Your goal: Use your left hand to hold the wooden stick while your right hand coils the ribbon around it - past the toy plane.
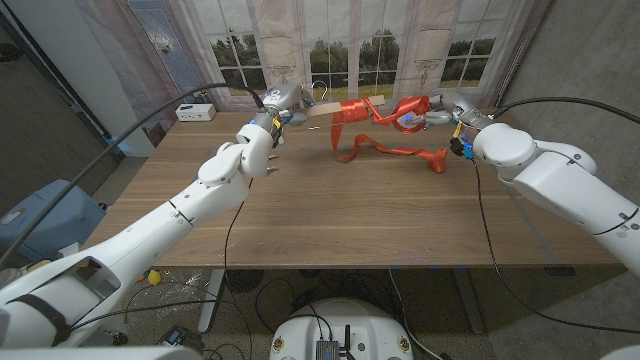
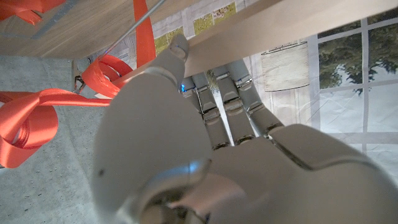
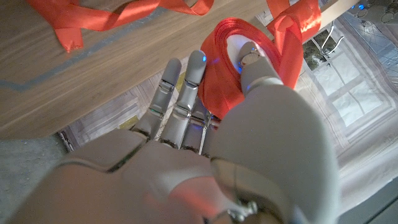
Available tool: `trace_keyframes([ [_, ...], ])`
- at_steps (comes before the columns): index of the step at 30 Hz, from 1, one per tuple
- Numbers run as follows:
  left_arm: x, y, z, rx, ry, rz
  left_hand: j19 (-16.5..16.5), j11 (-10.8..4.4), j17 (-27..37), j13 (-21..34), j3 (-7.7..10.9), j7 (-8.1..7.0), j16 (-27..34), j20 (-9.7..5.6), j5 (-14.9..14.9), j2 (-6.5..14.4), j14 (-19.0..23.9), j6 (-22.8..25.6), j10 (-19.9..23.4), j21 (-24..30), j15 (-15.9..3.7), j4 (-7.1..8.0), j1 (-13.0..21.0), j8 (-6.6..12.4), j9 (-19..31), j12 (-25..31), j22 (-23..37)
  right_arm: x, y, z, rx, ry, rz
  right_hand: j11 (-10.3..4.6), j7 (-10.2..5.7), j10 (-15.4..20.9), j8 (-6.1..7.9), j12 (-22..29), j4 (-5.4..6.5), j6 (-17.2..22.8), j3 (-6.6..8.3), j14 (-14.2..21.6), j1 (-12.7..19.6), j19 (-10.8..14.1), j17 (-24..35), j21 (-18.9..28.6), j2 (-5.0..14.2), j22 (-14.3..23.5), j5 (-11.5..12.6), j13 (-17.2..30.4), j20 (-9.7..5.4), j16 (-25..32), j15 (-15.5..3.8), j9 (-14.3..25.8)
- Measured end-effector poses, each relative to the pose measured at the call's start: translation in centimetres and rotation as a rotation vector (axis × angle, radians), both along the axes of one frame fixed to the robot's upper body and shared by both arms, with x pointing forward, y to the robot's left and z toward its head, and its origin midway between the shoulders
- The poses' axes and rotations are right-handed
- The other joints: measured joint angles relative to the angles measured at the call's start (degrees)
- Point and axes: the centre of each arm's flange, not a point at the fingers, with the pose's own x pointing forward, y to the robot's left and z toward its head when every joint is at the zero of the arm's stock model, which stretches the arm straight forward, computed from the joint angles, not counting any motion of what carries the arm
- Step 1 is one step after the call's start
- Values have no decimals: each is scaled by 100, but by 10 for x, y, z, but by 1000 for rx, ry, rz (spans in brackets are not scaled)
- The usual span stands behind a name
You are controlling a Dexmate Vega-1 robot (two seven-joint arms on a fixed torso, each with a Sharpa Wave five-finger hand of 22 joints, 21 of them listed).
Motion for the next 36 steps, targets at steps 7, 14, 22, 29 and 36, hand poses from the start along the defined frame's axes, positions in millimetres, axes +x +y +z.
trace_keyframes([
  [7, 9, 3, -10, -6, 61, 9, -11, -20, 0, -1, 58, -29, -9, 9, 0, 16, -1, 28, 21, 0, -1, -57, -17, 0, 285, -29, -2, 16, 0, -6, -35, 93, -53, 0, 0, 0, -3, 0, 7, 0, -7, -63, 0, -26, -46, 0, 0, 0, 21, 0, 26, 6, 59, 1],
  [14, 21, 6, -22, -16, 124, 16, -11, -21, 31, 12, 58, -29, -30, 10, 0, 16, -1, 28, 21, -1, -1, -58, -17, 0, 286, -44, -3, 30, 1, -12, -57, 160, -88, 0, 0, 0, -23, 0, 23, 0, -23, -76, 0, -42, -83, 0, 0, 0, 43, 0, 16, 19, 46, 4],
  [22, 33, 7, -34, -23, 191, 16, -11, -21, 34, 18, 74, -29, -47, 10, 0, 16, -2, 28, 21, -3, -2, -74, -17, -5, 288, -48, 0, 45, 2, -20, -76, 231, -123, 0, 0, 0, -43, 0, 23, 0, -23, -134, 0, -79, -135, 0, 0, -28, 43, 0, 36, 24, 50, 36],
  [29, 40, 7, -40, -31, 232, 7, -11, -21, 33, 41, 74, -29, -48, 10, 0, 16, -4, 27, 21, -7, -4, -74, -17, -20, 289, -71, 2, 55, 2, -23, -87, 266, -142, 0, 0, 0, -16, 0, 23, 0, -23, -134, 0, -141, -184, 0, 0, -29, 85, 0, 36, -79, 50, 36],
  [36, 49, 7, -49, -35, 282, 3, -21, -21, 8, 41, 74, -30, -65, 20, 0, 16, -11, 27, 21, 10, -11, -74, -17, -45, 320, -107, 1, 65, 3, -29, -107, 325, -166, 0, 0, 0, -20, 0, 23, 0, -23, -175, 0, -212, -323, -27, 0, -29, 86, 0, 45, -240, 91, 36],
])
